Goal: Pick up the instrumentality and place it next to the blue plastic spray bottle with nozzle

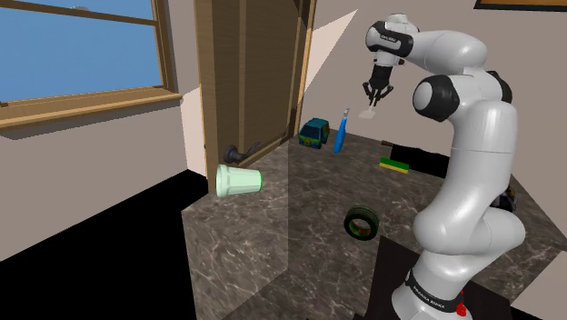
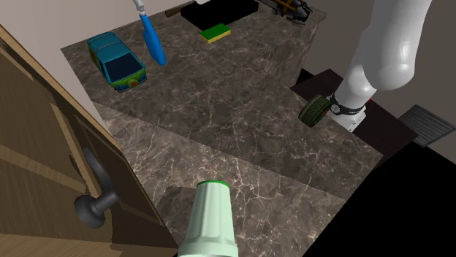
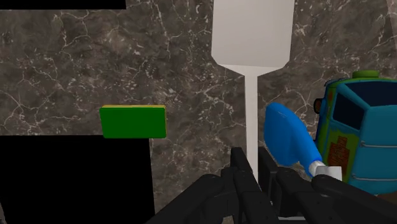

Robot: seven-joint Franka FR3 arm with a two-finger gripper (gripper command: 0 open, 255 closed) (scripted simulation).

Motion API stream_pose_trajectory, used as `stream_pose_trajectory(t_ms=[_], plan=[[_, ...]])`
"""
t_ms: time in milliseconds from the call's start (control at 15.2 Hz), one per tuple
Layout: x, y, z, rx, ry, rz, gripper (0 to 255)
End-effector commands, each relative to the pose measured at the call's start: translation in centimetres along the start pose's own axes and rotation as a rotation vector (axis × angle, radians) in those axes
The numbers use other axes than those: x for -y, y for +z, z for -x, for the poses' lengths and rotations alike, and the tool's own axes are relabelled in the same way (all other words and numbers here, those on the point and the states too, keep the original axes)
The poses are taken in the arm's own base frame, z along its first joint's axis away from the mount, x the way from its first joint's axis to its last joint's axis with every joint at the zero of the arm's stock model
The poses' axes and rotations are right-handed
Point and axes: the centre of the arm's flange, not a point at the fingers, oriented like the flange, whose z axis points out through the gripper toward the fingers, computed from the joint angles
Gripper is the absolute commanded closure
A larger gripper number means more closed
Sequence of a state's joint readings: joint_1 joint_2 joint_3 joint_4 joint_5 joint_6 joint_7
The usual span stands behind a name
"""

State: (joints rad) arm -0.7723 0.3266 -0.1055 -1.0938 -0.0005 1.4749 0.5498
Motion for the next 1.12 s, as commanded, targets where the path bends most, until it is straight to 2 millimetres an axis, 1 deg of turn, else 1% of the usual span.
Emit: stream_pose_trajectory(t_ms=[0,1056], plan=[[-0.1,1.0,-0.1,0.0,-0.001,-0.001,255],[-0.1,9.4,0.5,0.0,-0.001,-0.001,255]])
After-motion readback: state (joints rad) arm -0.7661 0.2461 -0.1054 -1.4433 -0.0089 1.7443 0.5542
